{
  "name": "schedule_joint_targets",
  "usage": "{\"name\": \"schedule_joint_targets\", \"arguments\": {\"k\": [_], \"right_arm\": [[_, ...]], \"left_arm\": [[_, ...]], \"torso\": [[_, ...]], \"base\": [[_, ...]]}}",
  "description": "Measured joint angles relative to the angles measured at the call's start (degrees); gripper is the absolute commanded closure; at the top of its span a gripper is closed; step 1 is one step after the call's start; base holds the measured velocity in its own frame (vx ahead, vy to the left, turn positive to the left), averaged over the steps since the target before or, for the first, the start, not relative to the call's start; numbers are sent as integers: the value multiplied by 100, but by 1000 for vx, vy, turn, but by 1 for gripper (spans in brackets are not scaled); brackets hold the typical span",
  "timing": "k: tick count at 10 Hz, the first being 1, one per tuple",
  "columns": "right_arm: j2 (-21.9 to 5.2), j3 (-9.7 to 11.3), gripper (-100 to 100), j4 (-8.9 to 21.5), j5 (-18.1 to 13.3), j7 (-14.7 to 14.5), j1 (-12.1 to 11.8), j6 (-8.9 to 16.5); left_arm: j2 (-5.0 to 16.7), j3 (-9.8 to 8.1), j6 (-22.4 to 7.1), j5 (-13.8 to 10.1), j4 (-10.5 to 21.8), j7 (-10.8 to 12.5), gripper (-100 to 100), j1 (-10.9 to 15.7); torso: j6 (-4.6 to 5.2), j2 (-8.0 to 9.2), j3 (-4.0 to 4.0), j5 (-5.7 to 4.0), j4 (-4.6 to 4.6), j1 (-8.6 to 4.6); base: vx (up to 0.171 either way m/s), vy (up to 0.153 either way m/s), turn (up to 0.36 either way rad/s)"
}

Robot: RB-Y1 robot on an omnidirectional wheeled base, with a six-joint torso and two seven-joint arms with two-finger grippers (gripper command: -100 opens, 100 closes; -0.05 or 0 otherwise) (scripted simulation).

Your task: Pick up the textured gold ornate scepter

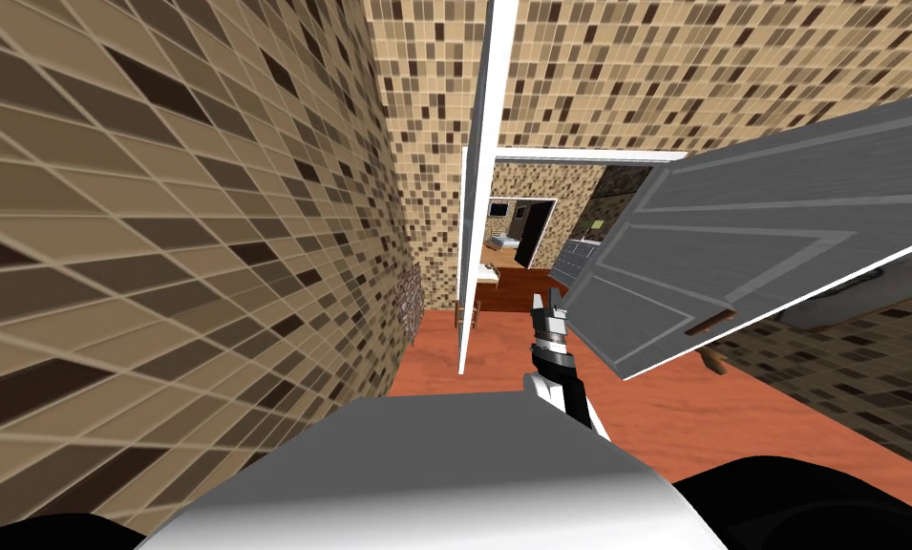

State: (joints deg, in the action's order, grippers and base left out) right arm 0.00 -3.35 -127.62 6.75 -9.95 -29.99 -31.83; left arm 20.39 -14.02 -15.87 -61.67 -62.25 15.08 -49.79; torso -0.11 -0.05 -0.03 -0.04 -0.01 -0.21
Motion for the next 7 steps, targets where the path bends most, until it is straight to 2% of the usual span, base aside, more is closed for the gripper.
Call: {"name": "schedule_joint_targets", "arguments": {"k": [1, 2, 6, 7], "right_arm": [[0, 0, 0, 0, 0, 0, 0, 0], [0, 0, 0, 0, 0, 0, 0, 0], [0, 0, 0, 0, 0, 0, 0, 0], [0, 0, 0, 0, 0, 0, 0, 0]], "left_arm": [[-60, 14, 41, 81, 111, 3, -100, 118], [-67, 17, 52, 89, 125, 1, 100, 132], [-71, 16, 50, 85, 124, 7, 100, 130], [-71, 16, 50, 85, 124, 7, 0, 130]], "torso": [[0, -2, -1, 0, 0, -1], [0, -1, -1, -1, -1, -1], [3, -1, -1, -1, -1, 3], [3, -1, -1, -1, -1, 3]], "base": [[0, 0, 0], [0, 0, 0], [0, 0, 0], [0, 0, 0]]}}
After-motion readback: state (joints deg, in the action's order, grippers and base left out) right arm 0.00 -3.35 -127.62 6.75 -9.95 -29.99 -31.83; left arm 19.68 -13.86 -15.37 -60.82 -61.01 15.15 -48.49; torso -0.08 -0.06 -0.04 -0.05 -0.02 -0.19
